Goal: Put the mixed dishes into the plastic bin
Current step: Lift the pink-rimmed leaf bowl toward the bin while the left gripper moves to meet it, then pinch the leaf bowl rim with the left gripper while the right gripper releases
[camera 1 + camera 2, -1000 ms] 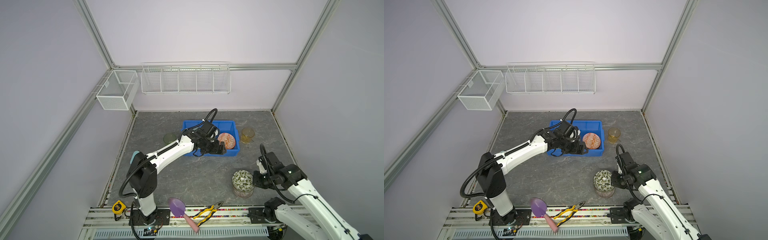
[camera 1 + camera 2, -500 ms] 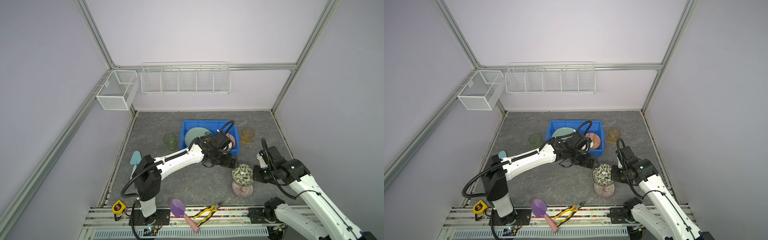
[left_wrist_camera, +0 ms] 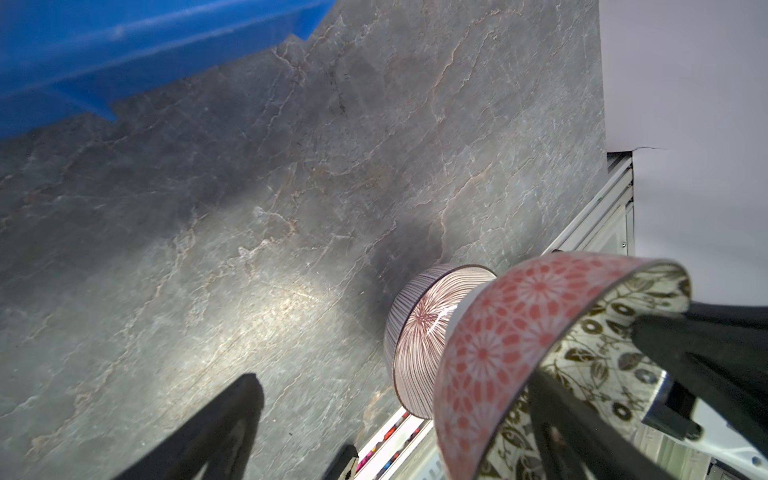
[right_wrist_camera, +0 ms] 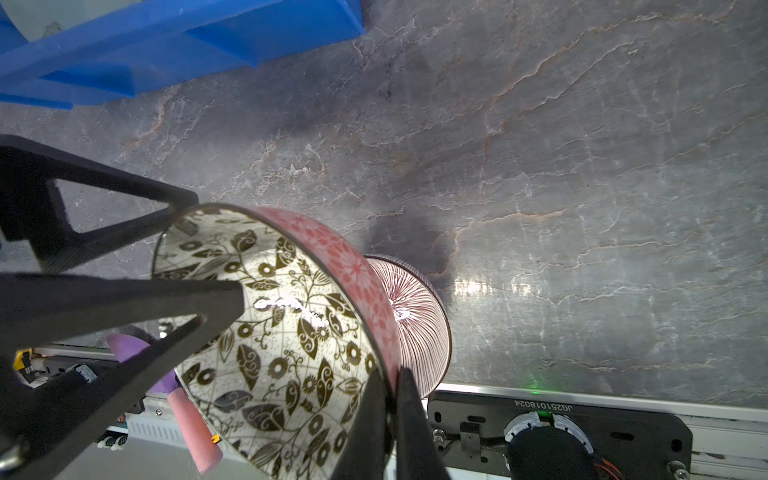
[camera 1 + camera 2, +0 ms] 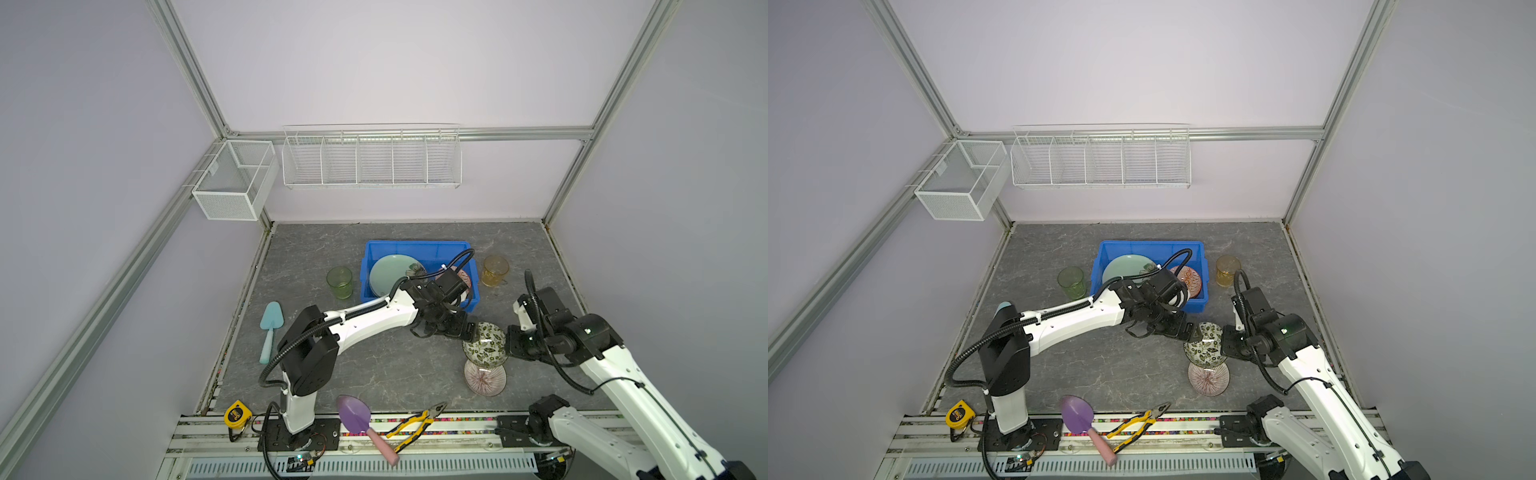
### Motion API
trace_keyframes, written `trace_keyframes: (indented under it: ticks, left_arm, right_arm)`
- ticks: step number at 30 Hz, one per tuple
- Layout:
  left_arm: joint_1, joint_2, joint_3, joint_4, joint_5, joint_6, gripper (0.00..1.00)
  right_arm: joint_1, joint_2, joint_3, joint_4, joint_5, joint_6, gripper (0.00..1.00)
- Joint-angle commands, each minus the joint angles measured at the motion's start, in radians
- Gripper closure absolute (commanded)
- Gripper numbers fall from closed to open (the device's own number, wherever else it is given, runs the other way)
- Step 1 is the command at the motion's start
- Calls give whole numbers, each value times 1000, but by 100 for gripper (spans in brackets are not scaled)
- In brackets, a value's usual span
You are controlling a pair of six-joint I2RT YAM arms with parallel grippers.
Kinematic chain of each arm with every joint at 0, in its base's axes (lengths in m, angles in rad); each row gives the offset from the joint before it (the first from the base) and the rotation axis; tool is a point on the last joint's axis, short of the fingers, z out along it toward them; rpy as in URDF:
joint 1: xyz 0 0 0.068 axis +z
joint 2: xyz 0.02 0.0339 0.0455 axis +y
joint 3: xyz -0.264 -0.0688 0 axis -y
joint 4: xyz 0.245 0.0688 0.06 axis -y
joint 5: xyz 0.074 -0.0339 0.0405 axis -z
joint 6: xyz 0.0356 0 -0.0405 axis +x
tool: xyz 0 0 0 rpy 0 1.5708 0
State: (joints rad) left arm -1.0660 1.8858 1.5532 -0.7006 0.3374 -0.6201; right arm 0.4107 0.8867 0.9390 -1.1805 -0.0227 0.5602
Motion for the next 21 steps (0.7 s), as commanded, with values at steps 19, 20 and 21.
trace_keyframes:
  ticks: [19,20,21]
  left_arm:
    - [-5,50,42,-20,-1,-3,35]
    - [-5,50,42,-21,-1,-3,39]
    - [-5,51,41,-21,1,-3,42]
  right_arm:
    - [5,31,23,55,-11,-19,94]
    - [5,32,23,57,-10,-19,94]
    - [7,33,23,58,-10,-19,94]
